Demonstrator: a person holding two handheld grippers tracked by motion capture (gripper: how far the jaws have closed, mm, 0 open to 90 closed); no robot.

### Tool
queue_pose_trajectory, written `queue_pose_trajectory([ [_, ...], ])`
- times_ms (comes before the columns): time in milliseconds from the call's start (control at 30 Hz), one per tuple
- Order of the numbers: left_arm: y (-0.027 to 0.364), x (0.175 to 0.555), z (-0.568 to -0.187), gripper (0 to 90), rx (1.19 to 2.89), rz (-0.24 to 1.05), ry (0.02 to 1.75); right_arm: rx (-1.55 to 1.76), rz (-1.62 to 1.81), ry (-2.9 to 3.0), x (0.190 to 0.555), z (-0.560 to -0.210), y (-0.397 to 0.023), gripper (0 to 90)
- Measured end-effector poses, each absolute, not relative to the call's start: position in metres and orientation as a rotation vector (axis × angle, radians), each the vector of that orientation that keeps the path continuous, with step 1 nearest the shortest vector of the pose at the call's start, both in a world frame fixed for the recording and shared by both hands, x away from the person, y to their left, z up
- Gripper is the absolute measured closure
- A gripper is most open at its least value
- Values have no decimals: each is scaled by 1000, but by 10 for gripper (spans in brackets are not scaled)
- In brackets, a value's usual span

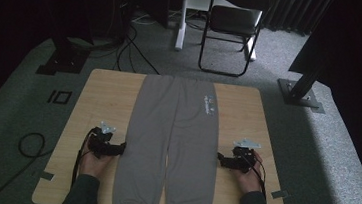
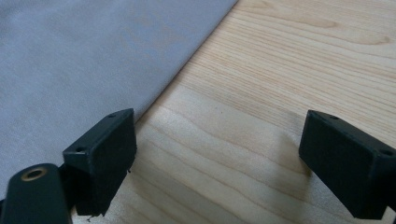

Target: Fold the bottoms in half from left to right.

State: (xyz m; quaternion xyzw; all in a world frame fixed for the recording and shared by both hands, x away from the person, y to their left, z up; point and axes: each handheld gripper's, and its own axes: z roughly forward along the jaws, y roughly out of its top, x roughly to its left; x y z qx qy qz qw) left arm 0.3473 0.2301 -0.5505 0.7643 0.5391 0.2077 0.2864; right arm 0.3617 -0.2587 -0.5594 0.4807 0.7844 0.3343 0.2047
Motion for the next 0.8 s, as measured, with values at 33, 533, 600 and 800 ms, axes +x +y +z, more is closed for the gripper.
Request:
queue_pose_trajectory([
  [33, 230, 347, -549, 212, 2038, 558, 1445, 1342, 932, 2187, 361, -559, -259, 108],
  [533, 209, 358, -547, 495, 1956, 472, 1437, 1343, 934, 2184, 360, -559, -258, 109],
  [600, 202, 364, -548, 513, 1950, 493, 1440, 1341, 934, 2185, 360, -559, -259, 109],
  [800, 190, 366, -548, 634, 1970, 555, 1452, 1339, 934, 2188, 360, -559, -259, 108],
])
